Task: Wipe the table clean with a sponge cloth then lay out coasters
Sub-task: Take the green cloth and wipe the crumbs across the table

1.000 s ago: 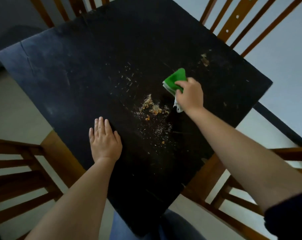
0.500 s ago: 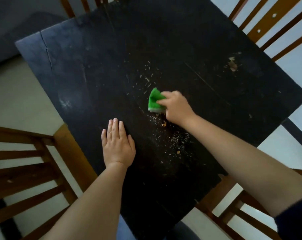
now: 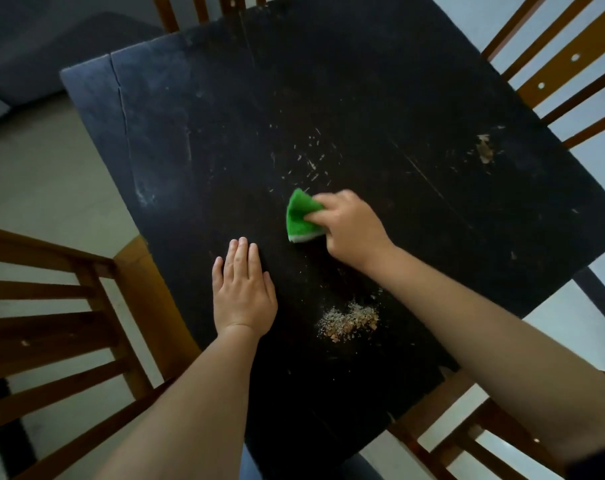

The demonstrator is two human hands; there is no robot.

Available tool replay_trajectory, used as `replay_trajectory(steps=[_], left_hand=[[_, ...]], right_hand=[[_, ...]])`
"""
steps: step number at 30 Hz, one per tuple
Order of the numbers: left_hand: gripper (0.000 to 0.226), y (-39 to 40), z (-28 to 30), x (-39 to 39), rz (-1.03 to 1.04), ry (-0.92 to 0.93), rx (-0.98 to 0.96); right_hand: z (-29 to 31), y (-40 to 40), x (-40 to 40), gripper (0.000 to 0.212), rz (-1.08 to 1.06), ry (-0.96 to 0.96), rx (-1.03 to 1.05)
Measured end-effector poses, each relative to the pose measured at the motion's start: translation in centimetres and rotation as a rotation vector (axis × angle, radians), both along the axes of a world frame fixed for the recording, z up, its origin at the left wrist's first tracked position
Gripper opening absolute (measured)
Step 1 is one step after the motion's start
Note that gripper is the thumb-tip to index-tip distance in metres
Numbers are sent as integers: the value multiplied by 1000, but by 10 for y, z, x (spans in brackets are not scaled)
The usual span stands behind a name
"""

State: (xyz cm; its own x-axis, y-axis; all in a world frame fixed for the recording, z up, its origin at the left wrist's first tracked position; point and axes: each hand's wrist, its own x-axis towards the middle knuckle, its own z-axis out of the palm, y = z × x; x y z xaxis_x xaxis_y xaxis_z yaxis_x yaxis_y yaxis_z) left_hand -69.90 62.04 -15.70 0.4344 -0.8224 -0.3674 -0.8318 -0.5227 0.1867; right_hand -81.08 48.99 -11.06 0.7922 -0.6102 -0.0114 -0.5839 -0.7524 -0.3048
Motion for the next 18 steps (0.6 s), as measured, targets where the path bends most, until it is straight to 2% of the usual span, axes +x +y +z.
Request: replay_trajectory(steps=[5,7,10,12,14,16,18], left_hand=[[54,-1,-2,0,6,2,2],[54,0,-2,1,4,12,-4],[54,0,-2,1,7,22,-13],[54,-1,-2,2,12,28,-8],[54,-1,-2,2,15,29,1],[54,-1,-2,2,11,23,-5],[54,0,-3,1,9,19,-10]], right_hand=[[-18,-16,26,41,-16,215,90],[-23,0,14,40,5,215,106],[-23,37,-16,36,176,121,74],[-20,57,-39,36,307,113,128],[-16,61,-56,24,384,112,160],[-14,41,-62,33,308,9,116],[-13,3,-61,35,130,-55,20]])
